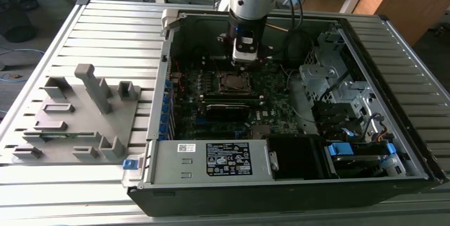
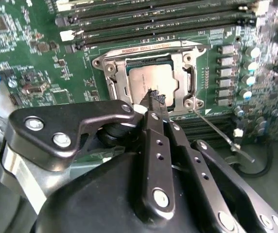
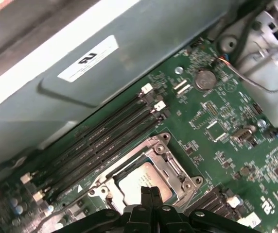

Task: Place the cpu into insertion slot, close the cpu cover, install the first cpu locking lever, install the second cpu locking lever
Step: 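Close the cpu cover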

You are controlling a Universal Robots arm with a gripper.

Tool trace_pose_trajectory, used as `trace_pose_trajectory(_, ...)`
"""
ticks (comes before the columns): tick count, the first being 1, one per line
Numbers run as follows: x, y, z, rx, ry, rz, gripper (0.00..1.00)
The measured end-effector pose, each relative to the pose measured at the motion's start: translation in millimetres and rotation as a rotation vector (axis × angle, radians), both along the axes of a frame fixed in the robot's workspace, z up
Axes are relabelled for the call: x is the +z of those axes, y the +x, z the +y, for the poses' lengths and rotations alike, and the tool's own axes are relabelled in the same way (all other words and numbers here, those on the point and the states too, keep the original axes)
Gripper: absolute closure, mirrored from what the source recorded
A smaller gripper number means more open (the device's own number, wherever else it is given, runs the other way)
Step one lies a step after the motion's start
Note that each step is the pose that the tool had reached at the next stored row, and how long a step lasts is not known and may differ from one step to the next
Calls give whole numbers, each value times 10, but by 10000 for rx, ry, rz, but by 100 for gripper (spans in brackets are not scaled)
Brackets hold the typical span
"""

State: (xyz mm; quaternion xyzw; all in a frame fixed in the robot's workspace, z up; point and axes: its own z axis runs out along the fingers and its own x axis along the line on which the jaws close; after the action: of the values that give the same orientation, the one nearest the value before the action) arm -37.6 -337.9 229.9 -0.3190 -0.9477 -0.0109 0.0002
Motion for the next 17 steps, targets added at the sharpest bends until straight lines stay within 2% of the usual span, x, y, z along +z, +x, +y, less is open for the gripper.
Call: trace_pose_trajectory(17, -40, 0, 0, 3055, 1, 0, 89)
